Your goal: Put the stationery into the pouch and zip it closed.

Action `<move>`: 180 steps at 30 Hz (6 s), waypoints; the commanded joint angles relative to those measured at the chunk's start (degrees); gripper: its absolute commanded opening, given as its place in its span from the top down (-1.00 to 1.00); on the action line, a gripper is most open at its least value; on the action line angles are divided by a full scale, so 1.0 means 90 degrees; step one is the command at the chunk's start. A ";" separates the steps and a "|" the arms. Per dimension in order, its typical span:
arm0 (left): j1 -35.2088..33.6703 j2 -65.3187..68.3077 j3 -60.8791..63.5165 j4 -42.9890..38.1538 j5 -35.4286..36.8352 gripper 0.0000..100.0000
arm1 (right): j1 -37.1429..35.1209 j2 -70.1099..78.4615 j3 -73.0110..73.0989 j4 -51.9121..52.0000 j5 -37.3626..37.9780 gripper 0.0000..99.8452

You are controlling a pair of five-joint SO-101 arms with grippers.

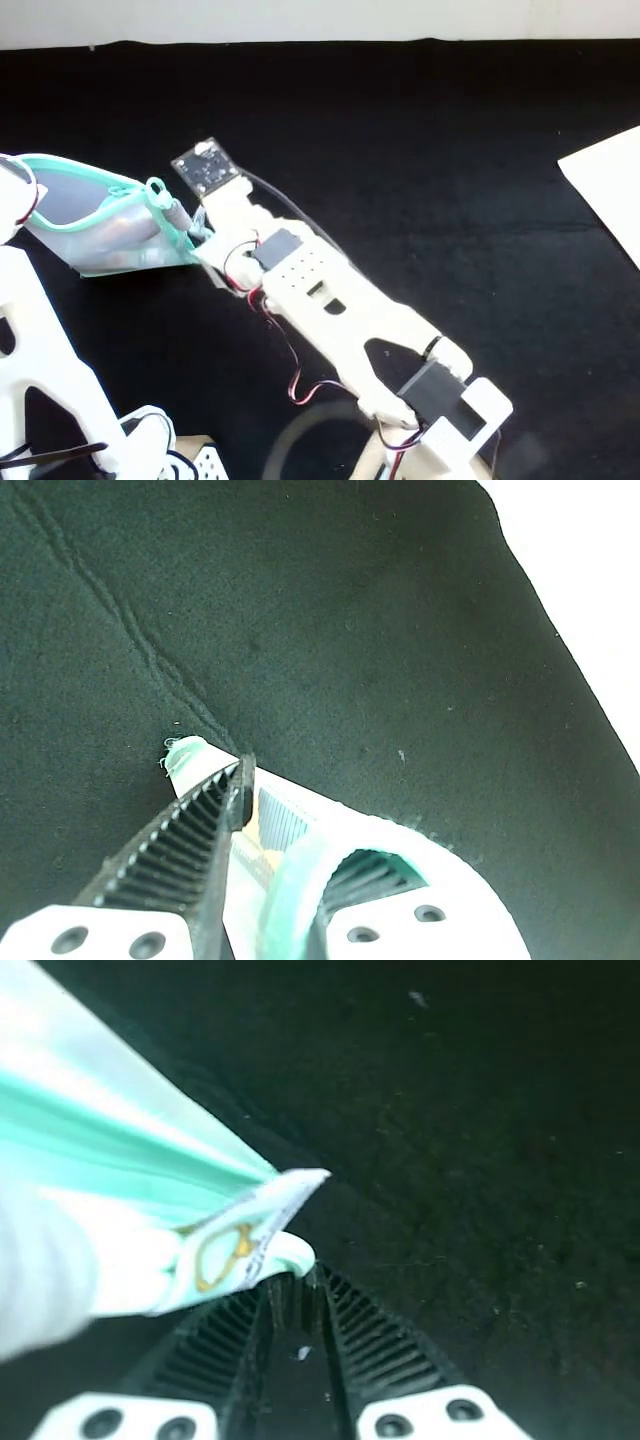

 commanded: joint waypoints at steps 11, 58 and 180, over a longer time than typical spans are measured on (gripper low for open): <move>-0.0054 0.0239 0.0200 -0.0029 -0.0107 0.99 | 0.0093 -0.0093 0.0044 0.0103 0.0029 0.63; -0.0054 0.0239 0.0200 -0.0029 -0.0107 0.99 | -0.0357 0.0396 -0.0630 -0.1070 0.0137 0.51; 0.2584 0.0171 -0.3150 0.3692 -0.0117 0.55 | 0.1558 -0.1783 -0.7712 0.3697 0.1631 0.99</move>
